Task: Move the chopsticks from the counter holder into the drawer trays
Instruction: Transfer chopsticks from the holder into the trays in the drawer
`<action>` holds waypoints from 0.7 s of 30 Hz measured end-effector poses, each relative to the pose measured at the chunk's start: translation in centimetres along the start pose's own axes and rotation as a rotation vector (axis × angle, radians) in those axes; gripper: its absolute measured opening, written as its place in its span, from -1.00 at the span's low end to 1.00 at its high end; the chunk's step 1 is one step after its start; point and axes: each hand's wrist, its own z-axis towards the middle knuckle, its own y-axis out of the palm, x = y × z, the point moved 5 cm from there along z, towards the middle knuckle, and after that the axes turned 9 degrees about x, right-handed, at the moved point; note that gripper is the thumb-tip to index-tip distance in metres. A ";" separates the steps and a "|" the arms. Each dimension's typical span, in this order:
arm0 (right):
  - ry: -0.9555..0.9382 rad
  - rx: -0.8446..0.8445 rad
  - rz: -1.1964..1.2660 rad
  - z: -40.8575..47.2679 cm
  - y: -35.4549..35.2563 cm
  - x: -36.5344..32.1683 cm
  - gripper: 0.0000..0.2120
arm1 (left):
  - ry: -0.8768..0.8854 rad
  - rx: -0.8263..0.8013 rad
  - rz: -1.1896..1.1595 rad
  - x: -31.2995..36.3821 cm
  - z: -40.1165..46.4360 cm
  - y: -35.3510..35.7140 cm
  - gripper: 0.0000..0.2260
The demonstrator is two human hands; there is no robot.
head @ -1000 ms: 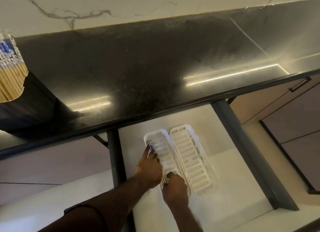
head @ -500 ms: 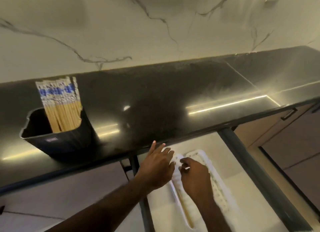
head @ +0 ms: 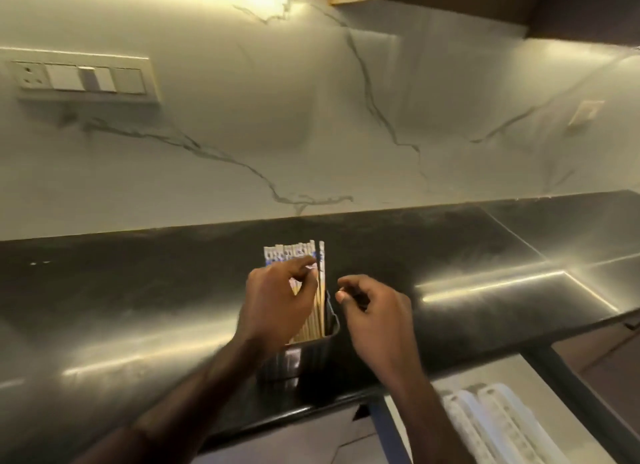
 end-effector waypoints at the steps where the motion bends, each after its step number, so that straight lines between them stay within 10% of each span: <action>1: -0.007 -0.022 0.000 0.1 1.6 -0.8 -0.79 | -0.037 0.018 0.006 -1.5 0.8 -0.8 -0.80; 21: 0.111 -0.277 -0.086 -0.1 15.6 0.2 -0.51 | -0.614 -0.191 -0.317 -16.1 4.0 4.1 -0.80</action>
